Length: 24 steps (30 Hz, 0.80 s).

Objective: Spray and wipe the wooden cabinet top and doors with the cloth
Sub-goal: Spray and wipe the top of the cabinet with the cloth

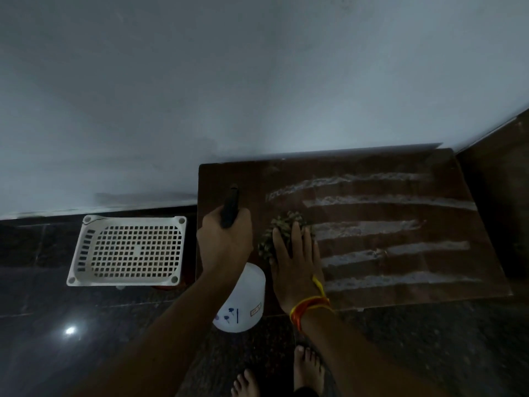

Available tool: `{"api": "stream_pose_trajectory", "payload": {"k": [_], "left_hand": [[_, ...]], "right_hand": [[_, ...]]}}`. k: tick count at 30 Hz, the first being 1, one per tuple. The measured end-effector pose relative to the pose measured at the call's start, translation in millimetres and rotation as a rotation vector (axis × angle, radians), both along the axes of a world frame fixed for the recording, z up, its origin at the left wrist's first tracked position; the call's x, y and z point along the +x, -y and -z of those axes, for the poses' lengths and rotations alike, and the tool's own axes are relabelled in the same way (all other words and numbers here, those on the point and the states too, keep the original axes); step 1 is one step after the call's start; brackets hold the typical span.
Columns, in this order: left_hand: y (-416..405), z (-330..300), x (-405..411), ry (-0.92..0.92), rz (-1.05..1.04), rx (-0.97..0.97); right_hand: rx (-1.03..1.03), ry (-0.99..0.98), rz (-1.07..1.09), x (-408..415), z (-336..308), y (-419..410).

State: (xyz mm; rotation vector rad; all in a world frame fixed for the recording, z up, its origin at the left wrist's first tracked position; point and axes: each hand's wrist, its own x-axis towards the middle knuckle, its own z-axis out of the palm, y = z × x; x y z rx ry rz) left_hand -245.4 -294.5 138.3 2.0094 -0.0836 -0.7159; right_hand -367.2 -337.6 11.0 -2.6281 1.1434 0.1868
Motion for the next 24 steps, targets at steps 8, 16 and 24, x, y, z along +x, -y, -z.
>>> {"api": "stream_pose_trajectory", "payload": {"k": [8, 16, 24], "left_hand": [[16.7, 5.4, 14.2, 0.011, -0.009, -0.006], [25.5, 6.8, 15.9, -0.008, -0.005, 0.019], [37.4, 4.9, 29.5, 0.011, -0.004, 0.031]], "right_hand": [[0.015, 0.088, -0.016, 40.6, 0.0, 44.9], [0.035, 0.083, -0.035, 39.0, -3.7, 45.6], [0.011, 0.099, -0.031, 66.2, -0.3, 73.6]]}}
